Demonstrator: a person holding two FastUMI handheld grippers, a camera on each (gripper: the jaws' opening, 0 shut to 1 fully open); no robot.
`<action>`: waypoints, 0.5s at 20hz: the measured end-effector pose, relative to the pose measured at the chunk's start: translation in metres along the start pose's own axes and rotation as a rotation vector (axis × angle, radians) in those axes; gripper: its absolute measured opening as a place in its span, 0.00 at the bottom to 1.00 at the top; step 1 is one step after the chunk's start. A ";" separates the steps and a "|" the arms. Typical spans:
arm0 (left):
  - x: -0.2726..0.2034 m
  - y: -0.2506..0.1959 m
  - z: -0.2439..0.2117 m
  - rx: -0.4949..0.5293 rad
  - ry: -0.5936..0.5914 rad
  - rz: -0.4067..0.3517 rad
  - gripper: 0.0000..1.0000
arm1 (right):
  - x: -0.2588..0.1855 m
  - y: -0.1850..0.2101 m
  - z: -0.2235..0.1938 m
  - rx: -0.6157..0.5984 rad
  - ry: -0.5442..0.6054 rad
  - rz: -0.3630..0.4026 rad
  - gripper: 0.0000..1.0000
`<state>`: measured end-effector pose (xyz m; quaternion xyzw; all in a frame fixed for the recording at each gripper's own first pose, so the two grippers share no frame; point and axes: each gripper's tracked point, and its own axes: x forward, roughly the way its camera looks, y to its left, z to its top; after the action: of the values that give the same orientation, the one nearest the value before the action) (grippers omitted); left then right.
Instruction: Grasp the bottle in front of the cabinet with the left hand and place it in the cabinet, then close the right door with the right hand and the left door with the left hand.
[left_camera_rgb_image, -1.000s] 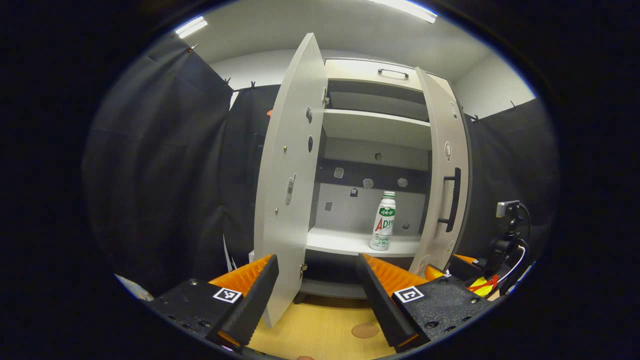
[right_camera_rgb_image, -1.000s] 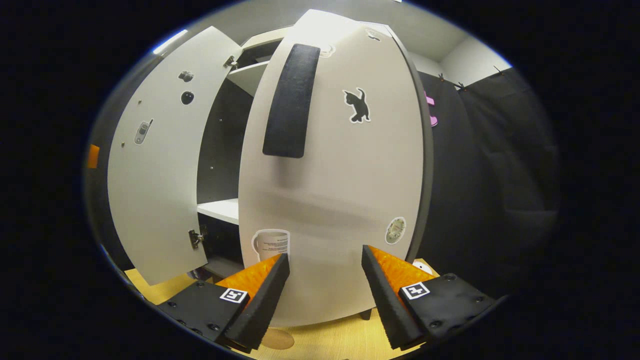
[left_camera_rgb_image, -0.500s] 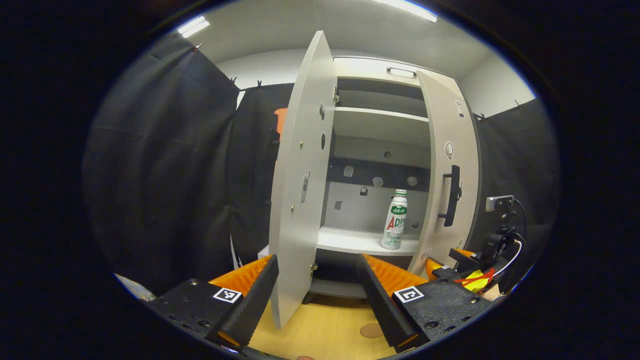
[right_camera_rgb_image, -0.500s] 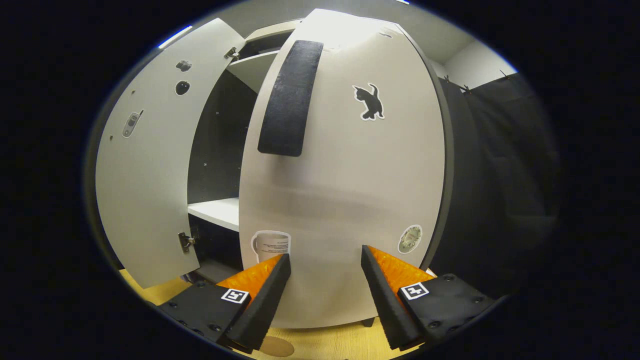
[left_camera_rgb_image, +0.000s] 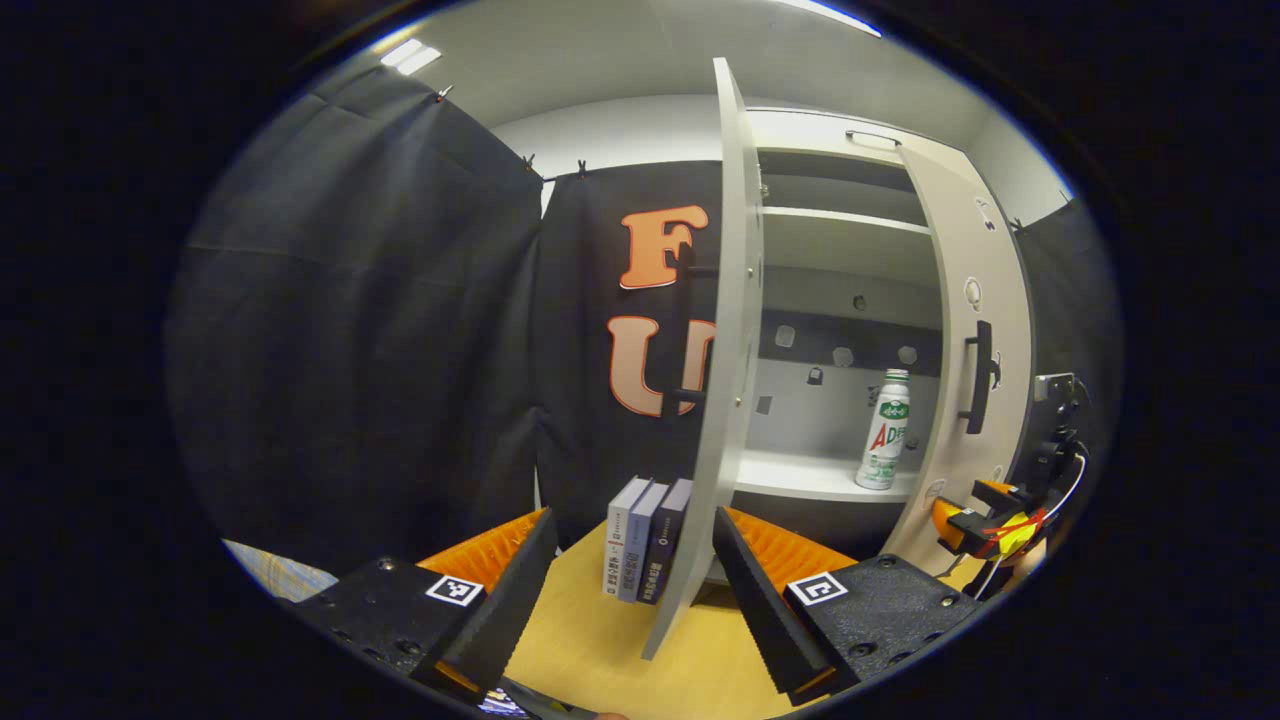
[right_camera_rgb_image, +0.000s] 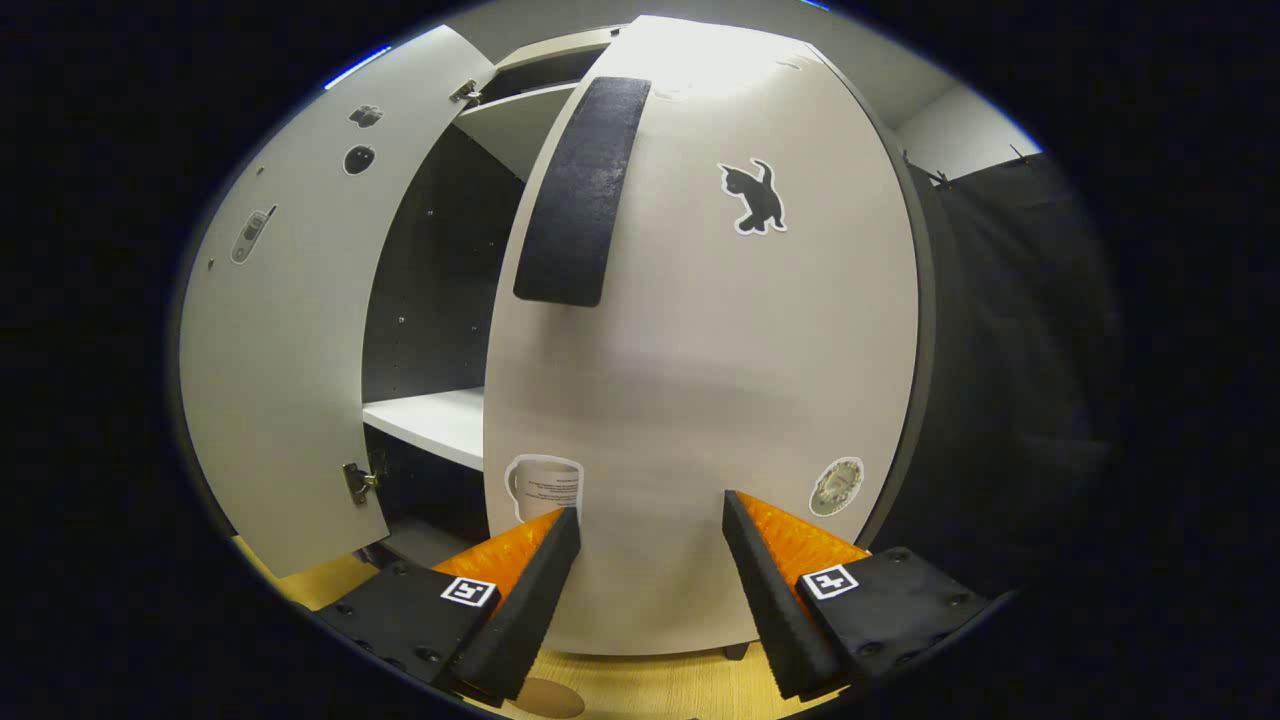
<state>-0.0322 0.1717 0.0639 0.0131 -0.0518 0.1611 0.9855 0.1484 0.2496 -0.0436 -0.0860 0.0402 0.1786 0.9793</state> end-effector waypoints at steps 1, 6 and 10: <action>0.003 0.007 0.003 0.010 -0.006 0.016 0.95 | -0.004 0.001 -0.001 -0.005 0.007 0.008 0.95; 0.034 0.024 -0.001 0.015 -0.015 0.042 0.96 | -0.049 -0.006 0.004 -0.056 -0.004 0.006 0.95; 0.062 0.039 -0.004 0.018 -0.025 0.074 0.95 | -0.084 -0.019 0.012 -0.052 -0.016 0.000 0.95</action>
<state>0.0145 0.2281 0.0669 0.0218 -0.0630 0.1977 0.9780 0.0770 0.2055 -0.0197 -0.1099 0.0275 0.1802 0.9771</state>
